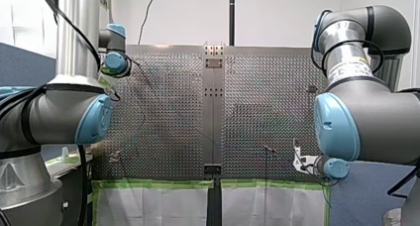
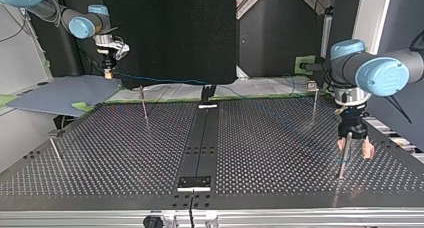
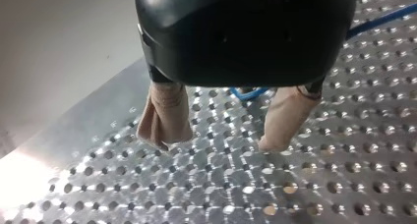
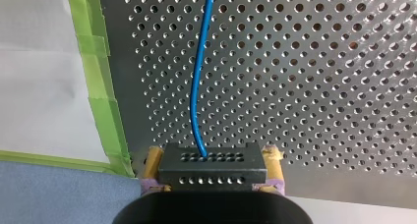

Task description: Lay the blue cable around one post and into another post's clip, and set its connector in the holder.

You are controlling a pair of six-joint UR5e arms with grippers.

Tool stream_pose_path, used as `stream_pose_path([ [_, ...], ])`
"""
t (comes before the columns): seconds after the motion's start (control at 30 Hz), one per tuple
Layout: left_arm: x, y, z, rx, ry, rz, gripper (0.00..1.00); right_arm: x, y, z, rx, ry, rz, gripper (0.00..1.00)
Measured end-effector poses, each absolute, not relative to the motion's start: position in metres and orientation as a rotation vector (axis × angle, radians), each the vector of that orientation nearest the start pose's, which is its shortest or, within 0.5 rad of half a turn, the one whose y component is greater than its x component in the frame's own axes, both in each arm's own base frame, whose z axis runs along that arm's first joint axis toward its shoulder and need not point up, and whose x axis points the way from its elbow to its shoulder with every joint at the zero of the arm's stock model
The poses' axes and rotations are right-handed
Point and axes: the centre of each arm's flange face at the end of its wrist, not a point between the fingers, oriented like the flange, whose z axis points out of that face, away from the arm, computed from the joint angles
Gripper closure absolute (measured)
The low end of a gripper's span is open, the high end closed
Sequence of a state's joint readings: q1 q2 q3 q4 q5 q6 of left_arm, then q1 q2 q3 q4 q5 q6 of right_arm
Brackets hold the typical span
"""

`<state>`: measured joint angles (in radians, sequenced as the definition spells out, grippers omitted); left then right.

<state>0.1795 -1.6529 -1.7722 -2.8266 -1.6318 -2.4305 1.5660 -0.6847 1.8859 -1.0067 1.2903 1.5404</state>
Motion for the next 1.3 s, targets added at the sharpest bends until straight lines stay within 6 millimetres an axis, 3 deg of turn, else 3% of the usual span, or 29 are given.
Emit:
stream_pose_path([
  [0.67,0.516,-0.036,0.392,-0.865,1.413,-0.256,0.0,0.159,-0.546,-0.051,1.56,-1.204,1.314,0.72],
  [1.0,0.504,-0.031,0.385,-0.878,1.492,-0.096,0.0,0.159,-0.546,-0.051,1.56,-1.201,1.312,0.72],
  [1.3,0.499,-0.036,0.383,-0.877,1.565,-0.12,0.0,0.163,-0.545,-0.051,1.566,-1.196,1.313,0.72],
])
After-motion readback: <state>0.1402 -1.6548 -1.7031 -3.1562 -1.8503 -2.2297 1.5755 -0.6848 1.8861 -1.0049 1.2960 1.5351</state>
